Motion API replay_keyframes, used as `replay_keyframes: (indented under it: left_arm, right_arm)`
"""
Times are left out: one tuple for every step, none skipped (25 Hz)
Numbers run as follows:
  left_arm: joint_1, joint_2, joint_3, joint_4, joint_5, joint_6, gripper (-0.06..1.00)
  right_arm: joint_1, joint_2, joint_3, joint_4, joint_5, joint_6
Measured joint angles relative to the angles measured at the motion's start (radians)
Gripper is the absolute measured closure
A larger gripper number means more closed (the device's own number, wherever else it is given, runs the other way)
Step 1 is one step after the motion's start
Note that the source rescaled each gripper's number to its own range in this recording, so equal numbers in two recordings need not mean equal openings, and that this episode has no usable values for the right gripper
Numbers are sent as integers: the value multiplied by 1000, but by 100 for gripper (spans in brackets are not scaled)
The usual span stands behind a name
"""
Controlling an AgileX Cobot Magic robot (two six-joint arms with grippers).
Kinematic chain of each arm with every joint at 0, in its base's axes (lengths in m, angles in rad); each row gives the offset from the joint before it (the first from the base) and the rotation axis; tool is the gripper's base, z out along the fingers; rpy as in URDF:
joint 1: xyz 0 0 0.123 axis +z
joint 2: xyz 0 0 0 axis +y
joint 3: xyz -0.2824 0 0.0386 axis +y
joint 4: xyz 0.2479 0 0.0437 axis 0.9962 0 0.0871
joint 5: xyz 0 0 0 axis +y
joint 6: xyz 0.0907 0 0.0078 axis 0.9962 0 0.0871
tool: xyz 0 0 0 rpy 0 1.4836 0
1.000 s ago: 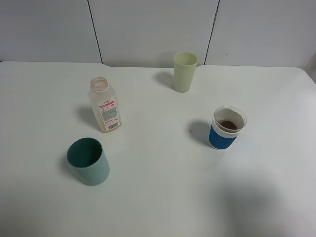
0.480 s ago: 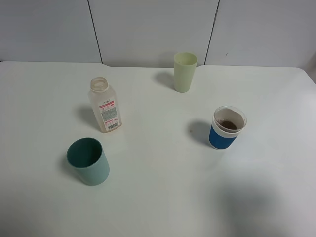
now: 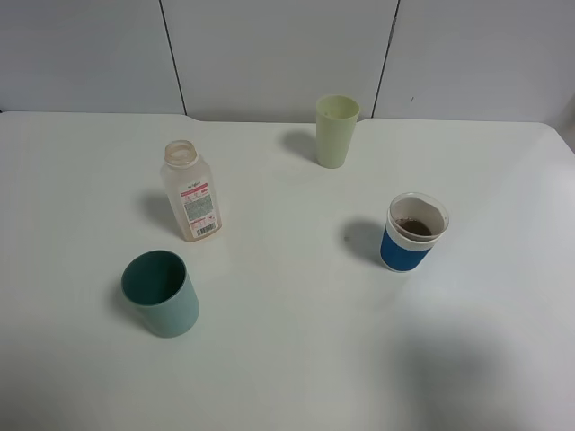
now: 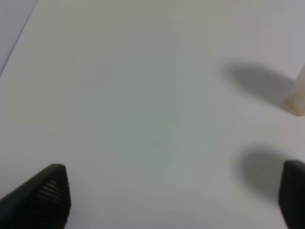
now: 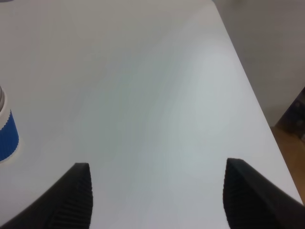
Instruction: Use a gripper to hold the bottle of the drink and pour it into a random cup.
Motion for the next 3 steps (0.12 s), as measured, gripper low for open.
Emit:
replay_keyframes:
  left_arm:
    - [0, 0, 0, 0, 0, 0, 15]
    - [0, 0, 0, 0, 0, 0, 15]
    - [0, 0, 0, 0, 0, 0, 15]
  right_arm:
    - [0, 0, 0, 0, 0, 0]
    - [0, 0, 0, 0, 0, 0]
    - [0, 0, 0, 0, 0, 0]
